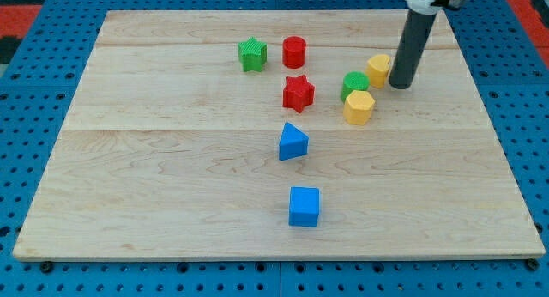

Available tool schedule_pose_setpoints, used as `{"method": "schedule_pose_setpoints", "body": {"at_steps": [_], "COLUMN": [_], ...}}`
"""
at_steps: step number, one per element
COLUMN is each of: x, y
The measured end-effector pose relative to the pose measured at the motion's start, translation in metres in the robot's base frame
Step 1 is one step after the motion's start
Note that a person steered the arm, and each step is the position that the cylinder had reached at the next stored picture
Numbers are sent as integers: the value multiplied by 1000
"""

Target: Place yellow heart on top of green circle

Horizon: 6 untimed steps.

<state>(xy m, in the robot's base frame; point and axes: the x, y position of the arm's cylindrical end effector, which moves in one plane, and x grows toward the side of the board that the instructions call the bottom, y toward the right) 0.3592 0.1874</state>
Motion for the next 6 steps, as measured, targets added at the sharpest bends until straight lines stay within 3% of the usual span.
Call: {"method": "schedule_pose_setpoints", "body": {"at_steps": [2, 6], "x": [-33, -27], "y": [14, -22]}}
